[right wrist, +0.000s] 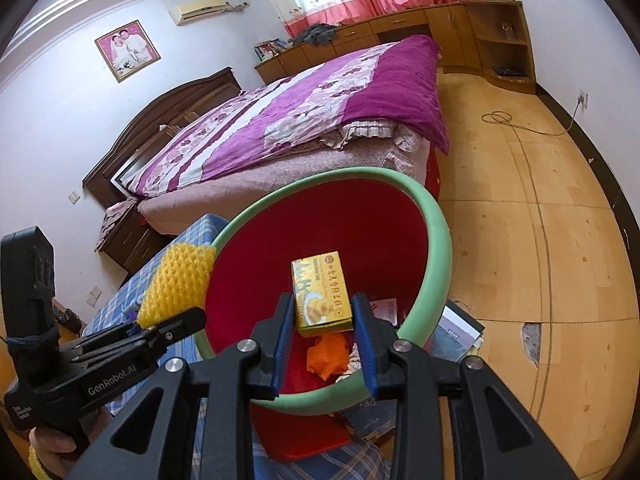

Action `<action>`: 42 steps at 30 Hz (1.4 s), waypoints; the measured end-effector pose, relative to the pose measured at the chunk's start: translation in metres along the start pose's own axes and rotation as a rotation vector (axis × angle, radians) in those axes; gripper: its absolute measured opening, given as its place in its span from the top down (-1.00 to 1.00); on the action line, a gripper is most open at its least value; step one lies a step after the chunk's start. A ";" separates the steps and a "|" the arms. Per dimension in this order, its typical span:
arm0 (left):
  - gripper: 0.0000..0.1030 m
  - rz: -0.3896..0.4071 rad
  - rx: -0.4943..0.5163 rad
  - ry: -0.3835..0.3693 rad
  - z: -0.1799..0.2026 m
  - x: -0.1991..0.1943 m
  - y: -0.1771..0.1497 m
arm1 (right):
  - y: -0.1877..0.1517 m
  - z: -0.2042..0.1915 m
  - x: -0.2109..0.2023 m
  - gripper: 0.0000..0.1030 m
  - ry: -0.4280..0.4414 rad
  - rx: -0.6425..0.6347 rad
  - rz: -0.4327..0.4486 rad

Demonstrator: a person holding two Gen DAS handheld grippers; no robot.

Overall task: Collect trash
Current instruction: 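Open both grippers to drop the foam net and soap box into the bin, then move both tools back over the table toward the orange box and orange mesh bag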

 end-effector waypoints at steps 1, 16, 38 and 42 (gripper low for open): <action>0.25 0.003 0.005 0.006 0.000 0.001 0.001 | 0.000 0.000 0.000 0.36 0.002 0.004 0.000; -0.21 0.018 -0.029 0.032 -0.009 -0.007 -0.006 | 0.002 -0.003 -0.007 0.17 0.018 0.012 0.021; -0.22 0.102 -0.186 0.103 -0.078 -0.083 -0.044 | -0.017 -0.064 -0.028 -0.17 0.093 -0.055 0.035; -0.22 0.111 -0.220 0.128 -0.097 -0.093 -0.050 | -0.024 -0.081 -0.027 -0.19 0.106 -0.072 0.025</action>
Point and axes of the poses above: each gripper's, at about its wrist camera, not at the fingertips, and x roughly the way its jaws point, z to its right, y to its top, the point moved 8 cm from there along x, roughly the way its jaws point, and after that the axes turned 6 degrees about -x, right-handed, at the moved point
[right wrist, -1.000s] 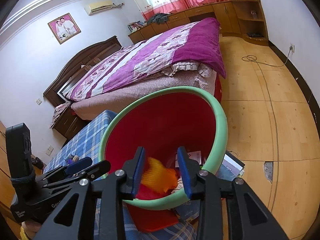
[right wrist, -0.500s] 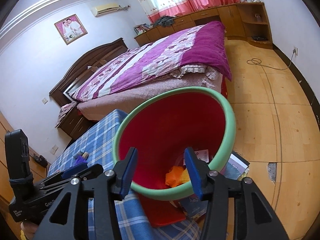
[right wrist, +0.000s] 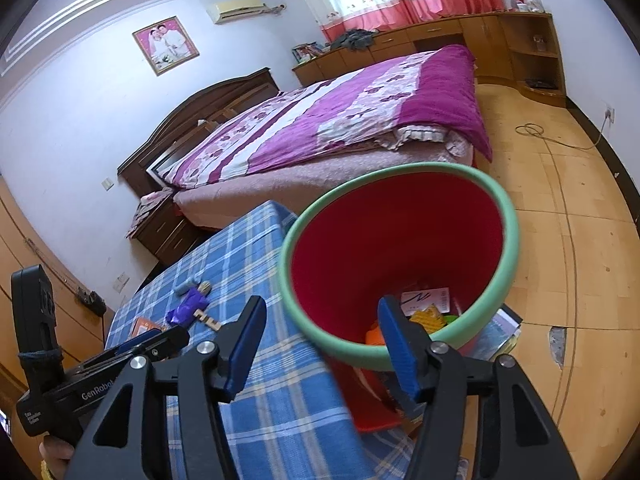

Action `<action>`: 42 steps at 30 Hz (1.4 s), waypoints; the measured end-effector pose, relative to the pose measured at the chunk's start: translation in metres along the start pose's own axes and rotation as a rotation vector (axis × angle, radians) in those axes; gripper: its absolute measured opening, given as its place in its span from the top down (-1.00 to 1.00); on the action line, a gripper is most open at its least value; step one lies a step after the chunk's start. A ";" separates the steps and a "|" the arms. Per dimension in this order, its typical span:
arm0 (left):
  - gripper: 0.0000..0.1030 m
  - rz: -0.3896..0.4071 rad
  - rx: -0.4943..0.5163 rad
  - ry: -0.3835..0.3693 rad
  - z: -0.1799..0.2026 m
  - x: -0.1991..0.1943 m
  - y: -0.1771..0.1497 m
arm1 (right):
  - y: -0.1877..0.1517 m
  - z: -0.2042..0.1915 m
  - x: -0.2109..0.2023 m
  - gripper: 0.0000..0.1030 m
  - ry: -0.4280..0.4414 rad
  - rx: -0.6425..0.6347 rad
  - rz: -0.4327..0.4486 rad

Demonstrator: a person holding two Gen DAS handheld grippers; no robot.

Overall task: Collect trash
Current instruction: 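Move both tools back over the table toward the orange box and orange mesh bag, then grasp the orange printed box with the left gripper while the right gripper grasps the orange mesh bag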

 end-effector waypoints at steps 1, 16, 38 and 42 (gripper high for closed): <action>-0.22 0.002 -0.010 0.008 -0.006 -0.002 -0.001 | -0.001 -0.003 0.001 -0.20 0.003 -0.002 -0.002; -0.39 0.068 -0.138 0.158 -0.108 -0.028 0.006 | -0.013 -0.063 0.033 -0.32 0.045 -0.078 -0.062; -0.39 0.004 -0.246 0.187 -0.195 0.011 0.023 | -0.020 -0.102 0.085 -0.44 0.053 -0.128 -0.156; -0.39 -0.010 -0.250 0.152 -0.191 0.017 0.021 | -0.022 -0.103 0.088 -0.44 0.050 -0.130 -0.163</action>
Point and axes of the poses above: each gripper's, at about its wrist camera, not at the fingertips, and x roughly the way its jaws point, z to its right, y to its top, the point moved 8 cm from there along x, roughly the way its jaws point, and after that the axes turned 6 degrees about -x, right-handed, at the moved point
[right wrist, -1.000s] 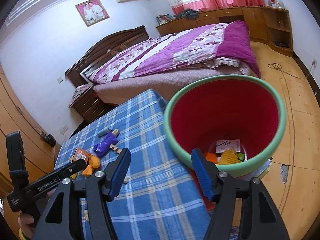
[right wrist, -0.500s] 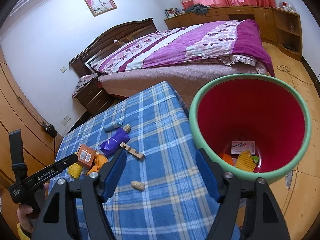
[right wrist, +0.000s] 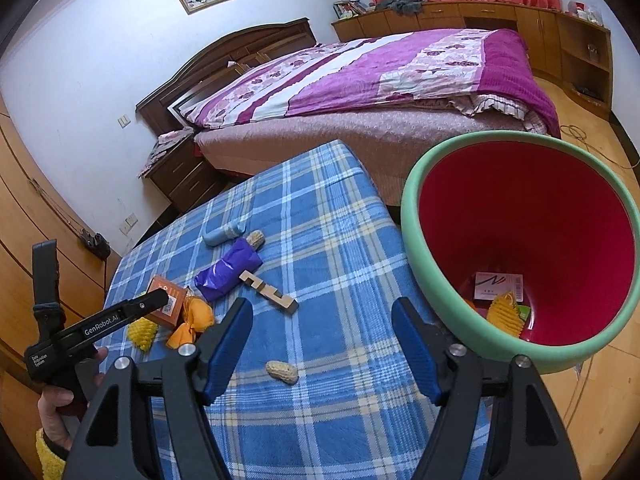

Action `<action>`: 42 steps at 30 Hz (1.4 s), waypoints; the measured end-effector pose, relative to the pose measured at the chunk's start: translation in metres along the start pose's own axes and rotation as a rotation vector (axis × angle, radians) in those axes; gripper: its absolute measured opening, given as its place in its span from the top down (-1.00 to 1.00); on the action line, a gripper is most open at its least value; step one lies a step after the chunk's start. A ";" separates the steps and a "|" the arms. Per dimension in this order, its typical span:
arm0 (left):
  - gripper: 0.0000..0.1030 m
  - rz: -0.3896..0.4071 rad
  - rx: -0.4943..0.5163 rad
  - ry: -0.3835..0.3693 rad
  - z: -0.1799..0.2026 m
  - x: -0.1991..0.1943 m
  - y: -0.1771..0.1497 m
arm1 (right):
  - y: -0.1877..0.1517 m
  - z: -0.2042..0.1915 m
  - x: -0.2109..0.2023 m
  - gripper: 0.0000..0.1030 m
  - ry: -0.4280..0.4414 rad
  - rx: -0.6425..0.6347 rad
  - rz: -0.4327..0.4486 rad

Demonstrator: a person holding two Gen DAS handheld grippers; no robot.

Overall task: Collect trash
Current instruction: 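Grasp the orange printed box with the left gripper while the right gripper grasps the orange mesh bag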

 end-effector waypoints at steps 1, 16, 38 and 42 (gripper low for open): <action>-0.39 -0.007 0.000 -0.009 0.001 0.001 -0.002 | 0.000 0.000 0.000 -0.44 0.000 -0.001 -0.001; -0.03 0.058 -0.027 -0.040 0.000 -0.017 -0.006 | -0.001 -0.019 0.003 -0.44 0.025 -0.043 -0.019; -0.03 0.147 -0.160 0.087 -0.084 -0.073 -0.022 | -0.020 -0.121 0.067 -0.44 0.115 -0.235 -0.154; -0.03 0.143 -0.187 0.132 -0.099 -0.072 -0.025 | -0.027 -0.132 0.082 -0.44 0.101 -0.264 -0.178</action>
Point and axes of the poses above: each gripper's, at about its wrist camera, not at the fingertips, and x roughly the way its jaws point, z to its right, y to its top, the point moved 8 cm from there along x, roughly the way its jaws point, and after that the axes turned 6 degrees about -x, right-handed, at the moved point
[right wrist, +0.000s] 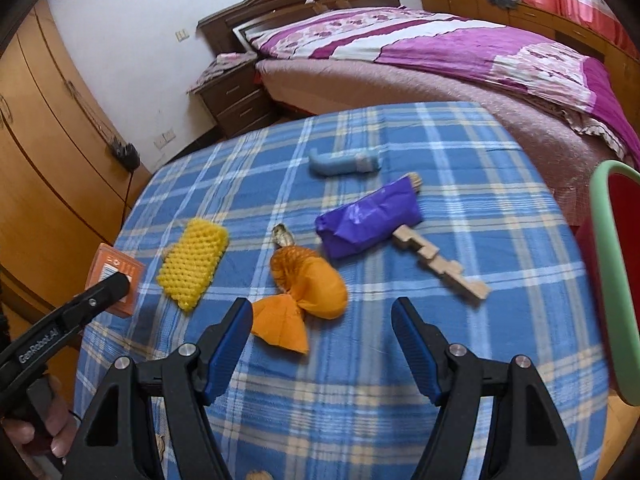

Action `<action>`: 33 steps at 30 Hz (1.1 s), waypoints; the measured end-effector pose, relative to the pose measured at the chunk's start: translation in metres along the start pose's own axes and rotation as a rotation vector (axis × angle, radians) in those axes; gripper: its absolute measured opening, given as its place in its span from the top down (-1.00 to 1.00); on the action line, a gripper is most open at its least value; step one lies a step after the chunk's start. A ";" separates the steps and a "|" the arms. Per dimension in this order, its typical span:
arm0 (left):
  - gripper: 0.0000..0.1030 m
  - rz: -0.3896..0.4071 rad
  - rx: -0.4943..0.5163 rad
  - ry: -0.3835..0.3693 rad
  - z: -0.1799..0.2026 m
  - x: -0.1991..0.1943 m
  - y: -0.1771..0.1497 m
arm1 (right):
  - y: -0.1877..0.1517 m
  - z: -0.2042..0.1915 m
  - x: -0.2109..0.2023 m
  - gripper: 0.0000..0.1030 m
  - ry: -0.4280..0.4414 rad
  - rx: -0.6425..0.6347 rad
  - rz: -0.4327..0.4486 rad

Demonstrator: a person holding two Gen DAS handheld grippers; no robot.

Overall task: Collect trash
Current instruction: 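Grasp the orange printed box with the left gripper while the right gripper grasps the orange mesh bag, then carry the orange box with the left gripper while the right gripper carries the mesh bag over the bin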

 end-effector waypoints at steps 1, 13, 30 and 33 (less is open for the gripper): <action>-0.03 -0.001 -0.004 0.006 -0.003 0.000 -0.001 | 0.000 -0.002 0.004 -0.44 -0.007 -0.007 -0.005; -0.03 -0.015 -0.042 0.055 -0.029 0.009 -0.008 | 0.000 -0.007 0.026 -0.11 -0.072 -0.048 0.002; -0.03 -0.003 -0.076 0.037 -0.040 -0.008 -0.015 | -0.006 -0.026 0.010 0.57 -0.083 -0.131 0.046; -0.03 0.009 -0.074 0.031 -0.038 -0.015 -0.016 | -0.009 -0.028 -0.005 0.57 -0.064 -0.123 0.068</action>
Point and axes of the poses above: each gripper's, at about its wrist camera, not at the fingertips, and x roughly the way its jaws point, z to its right, y to its top, the point moved 8 cm from there along x, roughly the way its jaws point, and after that the axes turned 6 degrees about -x, right-handed, at the moved point
